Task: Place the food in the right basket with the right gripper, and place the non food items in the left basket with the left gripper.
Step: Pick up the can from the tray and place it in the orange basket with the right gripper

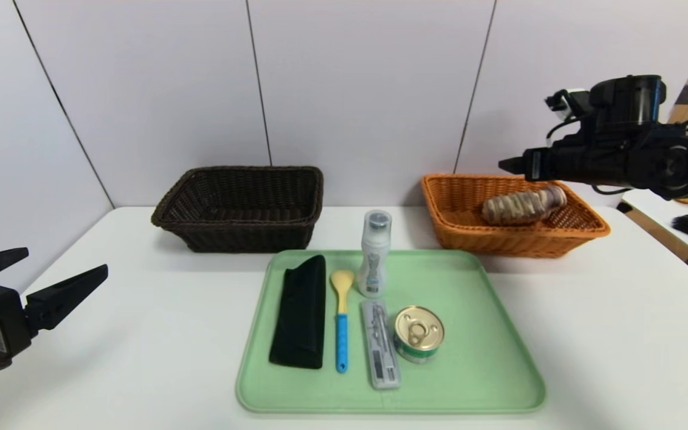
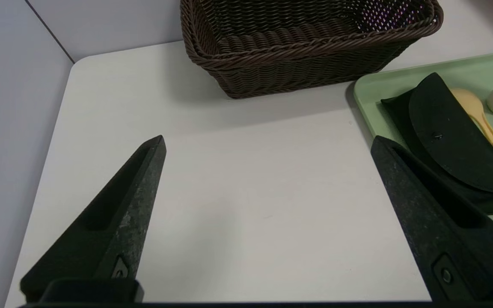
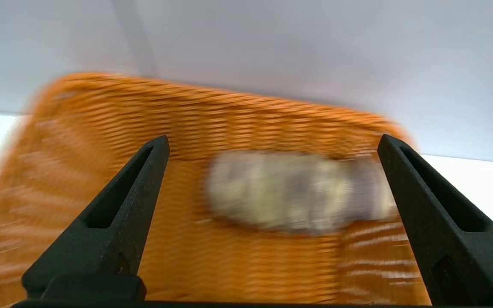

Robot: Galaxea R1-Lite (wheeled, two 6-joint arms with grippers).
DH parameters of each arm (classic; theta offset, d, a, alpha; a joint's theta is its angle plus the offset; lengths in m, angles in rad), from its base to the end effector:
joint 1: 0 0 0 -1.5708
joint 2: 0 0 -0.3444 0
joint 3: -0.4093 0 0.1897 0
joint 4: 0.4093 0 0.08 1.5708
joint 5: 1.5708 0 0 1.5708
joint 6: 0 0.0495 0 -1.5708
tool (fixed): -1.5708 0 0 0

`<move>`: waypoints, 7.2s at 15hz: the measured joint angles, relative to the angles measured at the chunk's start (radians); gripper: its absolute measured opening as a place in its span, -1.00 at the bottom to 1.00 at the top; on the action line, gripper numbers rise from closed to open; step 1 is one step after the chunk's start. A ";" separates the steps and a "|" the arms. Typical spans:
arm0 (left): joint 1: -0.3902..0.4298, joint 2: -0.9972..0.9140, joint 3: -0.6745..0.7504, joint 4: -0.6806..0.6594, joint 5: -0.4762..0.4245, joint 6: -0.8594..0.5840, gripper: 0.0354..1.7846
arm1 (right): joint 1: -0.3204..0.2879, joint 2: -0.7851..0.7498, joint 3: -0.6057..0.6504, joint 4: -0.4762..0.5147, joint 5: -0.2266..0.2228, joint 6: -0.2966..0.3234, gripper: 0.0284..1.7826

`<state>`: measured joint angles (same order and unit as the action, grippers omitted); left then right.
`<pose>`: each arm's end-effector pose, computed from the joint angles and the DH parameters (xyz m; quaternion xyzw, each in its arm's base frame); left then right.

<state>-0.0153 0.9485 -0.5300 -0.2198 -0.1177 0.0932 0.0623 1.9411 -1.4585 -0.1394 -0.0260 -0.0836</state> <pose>0.1155 -0.0076 0.2526 0.0412 0.0959 -0.0707 0.9920 0.4350 0.0258 0.2636 -0.0487 0.1697 0.0250 0.9840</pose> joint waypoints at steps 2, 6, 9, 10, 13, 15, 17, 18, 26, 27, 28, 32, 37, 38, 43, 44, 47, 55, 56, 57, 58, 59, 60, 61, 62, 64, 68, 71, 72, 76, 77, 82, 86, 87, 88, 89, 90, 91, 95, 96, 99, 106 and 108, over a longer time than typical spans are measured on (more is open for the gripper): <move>0.000 -0.001 0.005 0.001 0.000 0.000 0.89 | 0.093 -0.047 0.024 0.064 0.000 0.072 0.89; 0.000 -0.003 0.016 0.000 0.000 0.000 0.89 | 0.281 -0.135 0.088 0.230 -0.001 0.197 0.90; 0.000 -0.005 0.026 -0.001 0.000 -0.001 0.89 | 0.365 -0.176 0.189 0.234 0.005 0.215 0.90; 0.000 -0.005 0.030 -0.001 0.000 -0.002 0.89 | 0.383 -0.189 0.243 0.187 0.018 0.212 0.90; 0.000 -0.012 0.042 -0.001 0.001 -0.006 0.89 | 0.409 -0.221 0.470 -0.093 0.074 0.176 0.90; 0.000 -0.019 0.057 -0.001 0.002 -0.009 0.89 | 0.411 -0.226 0.639 -0.379 0.144 0.156 0.90; 0.000 -0.025 0.064 -0.001 0.002 -0.011 0.89 | 0.408 -0.203 0.829 -0.734 0.215 0.143 0.90; 0.000 -0.027 0.066 0.000 0.002 -0.016 0.89 | 0.403 -0.188 0.920 -0.899 0.242 0.137 0.90; 0.000 -0.031 0.074 -0.002 0.002 -0.023 0.89 | 0.391 -0.175 1.278 -1.382 0.328 0.131 0.90; 0.000 -0.031 0.075 -0.002 0.002 -0.023 0.89 | 0.390 -0.175 1.307 -1.382 0.331 0.130 0.90; 0.000 -0.031 0.077 -0.002 0.002 -0.023 0.89 | 0.390 -0.173 1.334 -1.382 0.339 0.128 0.90; 0.000 -0.031 0.082 -0.003 0.002 -0.033 0.89 | 0.397 -0.145 1.386 -1.382 0.357 0.120 0.90; 0.000 -0.031 0.082 -0.002 0.002 -0.034 0.89 | 0.405 -0.073 1.382 -1.382 0.389 0.064 0.90; 0.000 -0.031 0.082 -0.002 0.002 -0.034 0.89 | 0.406 -0.055 1.380 -1.382 0.393 0.051 0.90; 0.000 -0.031 0.084 -0.003 0.002 -0.036 0.89 | 0.410 0.019 1.326 -1.382 0.417 0.032 0.90; 0.000 -0.031 0.086 -0.002 0.002 -0.036 0.89 | 0.413 0.036 1.308 -1.382 0.417 0.024 0.90; 0.000 -0.031 0.087 -0.002 0.002 -0.036 0.89 | 0.426 0.080 1.265 -1.382 0.416 0.019 0.90; 0.000 -0.031 0.088 -0.003 0.002 -0.036 0.89 | 0.426 0.153 1.200 -1.389 0.411 0.019 0.90; 0.000 -0.031 0.088 -0.003 0.002 -0.036 0.89 | 0.425 0.157 1.196 -1.389 0.406 0.019 0.71; 0.000 -0.031 0.088 -0.002 0.002 -0.036 0.89 | 0.424 0.160 1.196 -1.389 0.405 0.019 0.54; 0.000 -0.031 0.088 -0.002 0.002 -0.036 0.89 | 0.425 0.162 1.201 -1.389 0.405 0.020 0.40; 0.000 -0.031 0.088 -0.002 0.002 -0.036 0.89 | 0.426 0.163 1.204 -1.386 0.405 0.021 0.26; 0.000 -0.032 0.088 -0.002 0.002 -0.036 0.89 | 0.426 0.164 1.206 -1.386 0.405 0.021 0.15; 0.000 -0.032 0.088 -0.002 0.002 -0.035 0.89 | 0.426 0.164 1.206 -1.386 0.405 0.021 0.12; 0.000 -0.033 0.088 -0.002 0.002 -0.035 0.89 | 0.426 0.164 1.207 -1.385 0.405 0.021 0.11; 0.000 -0.033 0.089 -0.002 0.002 -0.035 0.89 | 0.426 0.164 1.207 -1.384 0.405 0.021 0.10; 0.000 -0.033 0.090 -0.003 0.002 -0.035 0.89 | 0.426 0.150 1.213 -1.380 0.405 0.022 0.09; 0.000 -0.034 0.092 -0.003 0.003 -0.034 0.89 | 0.424 0.077 1.192 -1.364 0.377 0.023 0.08; 0.000 -0.034 0.093 -0.003 0.003 -0.034 0.89 | 0.420 0.042 1.180 -1.369 0.365 0.024 0.08; 0.000 -0.034 0.093 -0.003 0.004 -0.033 0.89 | 0.335 -0.083 1.094 -1.368 0.350 0.024 0.08; 0.000 -0.034 0.093 -0.002 0.004 -0.033 0.89 | 0.312 -0.106 1.060 -1.338 0.350 0.024 0.08; 0.000 -0.034 0.094 -0.002 0.004 -0.032 0.89 | 0.189 -0.203 0.766 -0.971 0.348 0.025 0.08; 0.000 -0.034 0.094 -0.002 0.002 -0.032 0.89 | 0.107 -0.239 0.450 -0.452 0.323 0.031 0.08; 0.000 -0.034 0.091 -0.003 0.002 -0.032 0.89 | 0.092 -0.231 0.372 -0.319 0.316 0.035 0.08; 0.000 -0.034 0.089 -0.003 0.002 -0.032 0.89 | 0.080 -0.213 0.310 -0.212 0.308 0.038 0.08; 0.000 -0.034 0.089 -0.002 0.002 -0.032 0.89 | 0.072 -0.188 0.257 -0.120 0.289 0.040 0.08; 0.000 -0.034 0.089 -0.003 0.002 -0.032 0.89 | 0.067 -0.163 0.219 -0.061 0.261 0.039 0.08; 0.000 -0.034 0.088 -0.002 0.002 -0.031 0.89 | 0.066 -0.134 0.185 -0.004 0.227 0.039 0.08; 0.000 -0.034 0.086 -0.002 0.000 -0.030 0.89 | 0.059 -0.028 0.100 0.066 0.183 0.039 0.08; 0.000 -0.034 0.086 -0.002 0.000 -0.031 0.89 | 0.058 0.001 0.074 0.082 0.169 0.039 0.08; 0.000 -0.032 0.086 -0.003 0.000 -0.031 0.89 | 0.057 0.076 0.013 0.097 0.160 0.039 0.08; 0.000 -0.029 0.084 -0.003 -0.001 -0.031 0.89 | 0.057 0.149 -0.028 0.097 0.158 0.039 0.08; 0.000 -0.026 0.083 -0.003 -0.001 -0.031 0.89 | 0.057 0.154 -0.029 0.082 0.157 0.040 0.25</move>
<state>-0.0153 0.9221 -0.4468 -0.2226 -0.1187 0.0619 0.1191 2.0955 -1.4870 -0.0570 0.1306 -0.0440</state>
